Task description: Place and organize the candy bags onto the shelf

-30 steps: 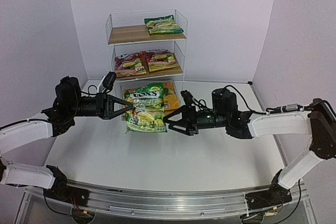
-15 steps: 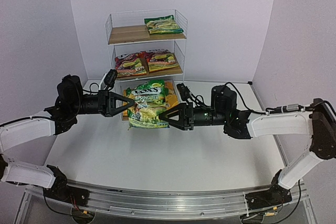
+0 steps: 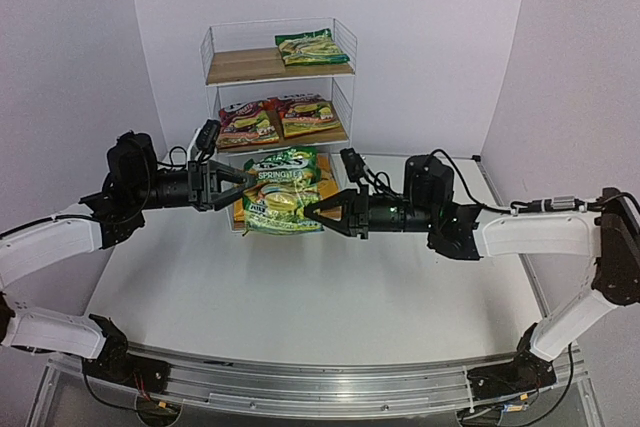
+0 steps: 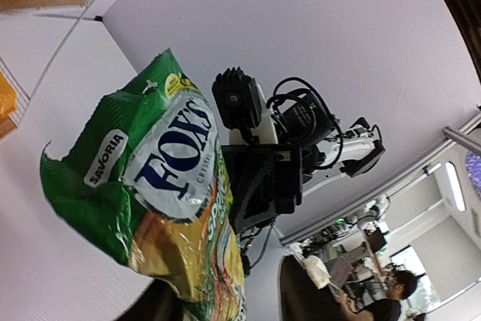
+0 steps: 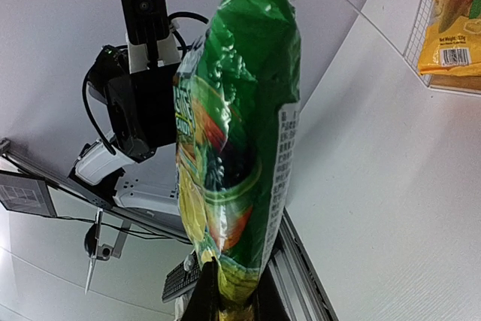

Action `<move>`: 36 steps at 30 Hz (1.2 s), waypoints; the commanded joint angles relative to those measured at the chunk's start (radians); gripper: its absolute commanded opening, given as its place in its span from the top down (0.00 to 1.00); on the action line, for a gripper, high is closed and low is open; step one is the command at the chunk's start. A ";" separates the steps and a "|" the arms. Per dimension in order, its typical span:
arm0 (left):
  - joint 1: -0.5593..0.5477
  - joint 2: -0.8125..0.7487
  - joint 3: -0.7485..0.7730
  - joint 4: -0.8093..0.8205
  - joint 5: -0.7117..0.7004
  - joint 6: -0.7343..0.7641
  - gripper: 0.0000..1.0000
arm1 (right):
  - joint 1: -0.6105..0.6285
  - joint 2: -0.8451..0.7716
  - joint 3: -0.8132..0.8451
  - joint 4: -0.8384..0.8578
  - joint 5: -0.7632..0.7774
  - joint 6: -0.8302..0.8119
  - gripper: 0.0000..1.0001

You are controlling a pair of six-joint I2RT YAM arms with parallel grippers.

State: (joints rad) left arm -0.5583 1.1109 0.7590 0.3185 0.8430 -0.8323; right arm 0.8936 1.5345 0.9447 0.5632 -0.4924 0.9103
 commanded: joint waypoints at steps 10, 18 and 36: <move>-0.005 -0.200 0.160 -0.544 -0.593 0.161 0.00 | 0.008 -0.138 0.357 -0.448 0.120 -0.208 1.00; -0.005 -0.308 0.140 -0.699 -0.793 0.130 0.00 | 0.007 -0.009 0.721 -0.731 0.171 -0.316 1.00; -0.005 -0.305 0.108 -0.764 -0.748 0.126 0.00 | -0.001 0.510 1.537 -0.919 0.459 -0.529 1.00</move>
State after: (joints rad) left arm -0.5621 0.8009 0.8745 -0.4326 0.0729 -0.7105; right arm 0.8972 1.9825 2.3220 -0.3917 -0.1173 0.4523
